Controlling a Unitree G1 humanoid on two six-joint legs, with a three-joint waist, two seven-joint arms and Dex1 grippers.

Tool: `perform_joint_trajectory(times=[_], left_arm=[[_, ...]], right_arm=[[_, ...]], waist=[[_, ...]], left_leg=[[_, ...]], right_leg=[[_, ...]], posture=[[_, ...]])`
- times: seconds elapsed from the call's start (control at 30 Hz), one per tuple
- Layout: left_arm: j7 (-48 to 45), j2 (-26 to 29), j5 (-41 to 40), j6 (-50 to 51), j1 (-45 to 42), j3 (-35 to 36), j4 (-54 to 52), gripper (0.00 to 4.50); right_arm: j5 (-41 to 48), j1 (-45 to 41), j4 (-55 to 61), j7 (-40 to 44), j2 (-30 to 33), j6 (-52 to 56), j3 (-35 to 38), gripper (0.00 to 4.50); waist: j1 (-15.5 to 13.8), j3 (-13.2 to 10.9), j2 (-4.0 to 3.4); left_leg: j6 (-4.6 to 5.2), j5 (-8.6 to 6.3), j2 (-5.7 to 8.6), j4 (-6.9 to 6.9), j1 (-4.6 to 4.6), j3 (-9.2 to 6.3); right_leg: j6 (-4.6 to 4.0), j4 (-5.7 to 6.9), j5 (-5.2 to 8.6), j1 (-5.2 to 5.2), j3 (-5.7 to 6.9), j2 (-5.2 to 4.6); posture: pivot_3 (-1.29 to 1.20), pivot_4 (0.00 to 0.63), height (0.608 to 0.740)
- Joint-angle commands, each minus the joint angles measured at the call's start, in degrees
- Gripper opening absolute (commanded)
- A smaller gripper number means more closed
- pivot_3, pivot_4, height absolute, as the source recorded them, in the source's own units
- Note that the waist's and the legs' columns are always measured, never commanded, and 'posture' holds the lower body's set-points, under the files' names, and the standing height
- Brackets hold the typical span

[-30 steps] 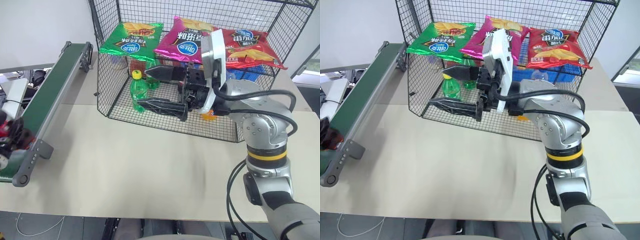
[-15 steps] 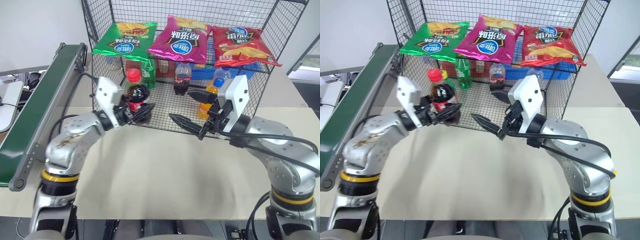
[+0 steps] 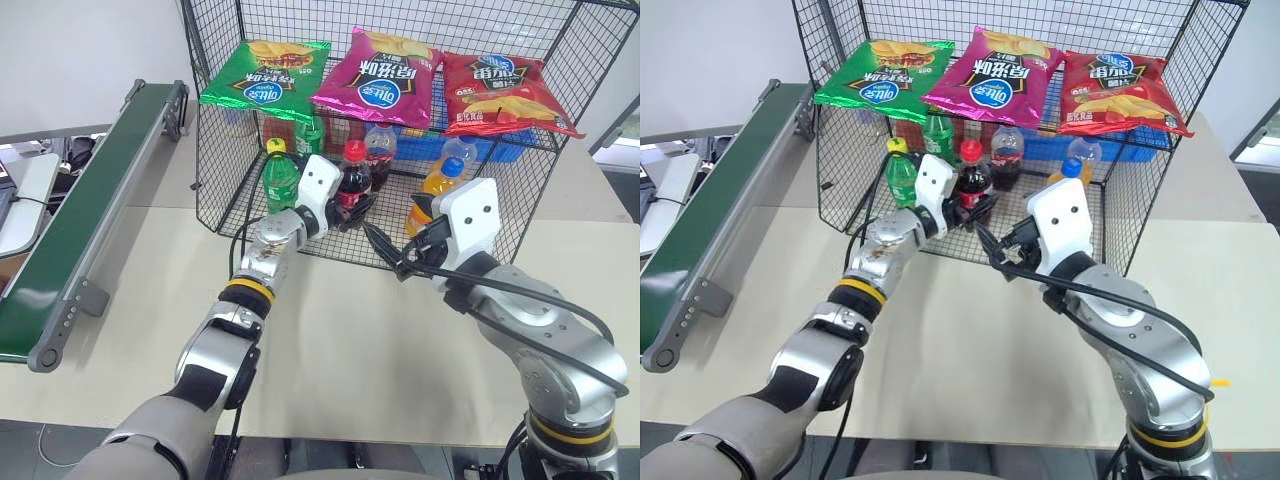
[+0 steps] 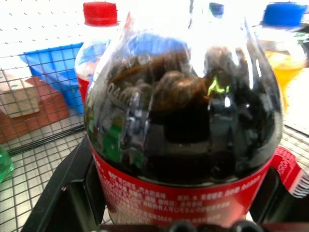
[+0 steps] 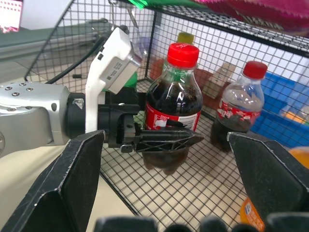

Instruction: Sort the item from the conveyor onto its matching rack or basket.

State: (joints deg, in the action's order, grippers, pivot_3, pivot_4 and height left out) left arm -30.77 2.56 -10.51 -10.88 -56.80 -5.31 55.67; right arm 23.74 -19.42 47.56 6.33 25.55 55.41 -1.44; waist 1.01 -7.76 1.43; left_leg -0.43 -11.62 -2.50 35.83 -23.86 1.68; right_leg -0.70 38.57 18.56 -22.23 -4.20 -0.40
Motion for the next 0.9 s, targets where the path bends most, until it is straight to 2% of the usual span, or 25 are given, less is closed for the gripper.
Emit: perform_joint_trajectory(times=[0.03,0.1,0.13,0.33,0.53,0.63,0.9], left_arm=[[1.0,-1.8,1.2,-6.6,-3.5,2.2,4.5,3.06],[1.6,-2.6,2.3,-8.5,-3.9,2.6,6.9,4.1],[1.6,-2.9,2.6,-8.9,-4.0,2.9,7.7,4.47],[0.8,-2.8,3.7,-9.9,-2.7,4.3,9.3,4.47],[-2.2,-1.1,3.8,-7.9,0.1,4.7,4.7,4.47],[-3.8,1.0,3.9,-4.6,3.6,4.2,-1.9,4.47],[-13.6,8.7,-0.3,13.6,14.8,2.5,-31.4,4.47]], right_arm=[[-1.9,0.2,0.7,-1.2,-1.0,-1.7,0.8,4.5],[-2.4,0.4,0.6,-1.0,-1.2,-1.8,0.9,4.5],[-2.6,0.5,0.5,-0.9,-1.3,-1.8,1.0,4.5],[-3.1,-0.1,-0.6,0.2,-1.8,-2.3,1.7,4.5],[-3.3,-0.9,-2.3,1.5,-2.2,-3.6,1.6,4.5],[-3.4,-1.7,-3.9,2.4,-2.5,-4.7,1.3,4.5],[-3.8,-3.1,-7.7,4.5,-3.1,-7.4,1.1,4.5]], waist=[[0.0,0.0,-0.01],[-0.1,0.0,-0.01],[-0.2,0.0,-0.01],[-0.1,0.0,-0.04],[-0.1,0.0,-0.05],[0.1,0.0,-0.07],[0.2,0.1,-0.11]], left_leg=[[0.0,0.0,0.0,0.0,0.0,0.0],[0.0,0.0,0.02,0.0,-0.01,0.0],[0.0,0.0,0.04,0.0,-0.01,0.0],[0.0,0.0,0.05,0.02,0.02,-0.01],[0.0,0.01,0.05,0.02,0.04,-0.01],[0.0,0.01,0.03,0.03,0.07,-0.01],[-0.04,0.03,-0.05,0.05,0.11,-0.1]], right_leg=[[0.0,0.01,0.0,0.0,0.01,0.0],[0.01,0.02,0.0,0.02,0.02,-0.01],[0.01,0.02,0.0,0.02,0.02,-0.01],[0.01,0.1,0.01,0.04,0.03,-0.01],[0.01,0.16,0.01,0.04,0.04,0.0],[0.01,0.22,0.01,0.04,0.03,0.0],[0.01,0.37,0.01,0.03,0.02,0.05]], posture=[[0.0,0.15,0.74],[0.0,0.15,0.74],[0.0,0.15,0.74],[0.0,0.15,0.74],[0.0,0.15,0.74],[0.0,0.15,0.74],[0.0,0.15,0.74]])
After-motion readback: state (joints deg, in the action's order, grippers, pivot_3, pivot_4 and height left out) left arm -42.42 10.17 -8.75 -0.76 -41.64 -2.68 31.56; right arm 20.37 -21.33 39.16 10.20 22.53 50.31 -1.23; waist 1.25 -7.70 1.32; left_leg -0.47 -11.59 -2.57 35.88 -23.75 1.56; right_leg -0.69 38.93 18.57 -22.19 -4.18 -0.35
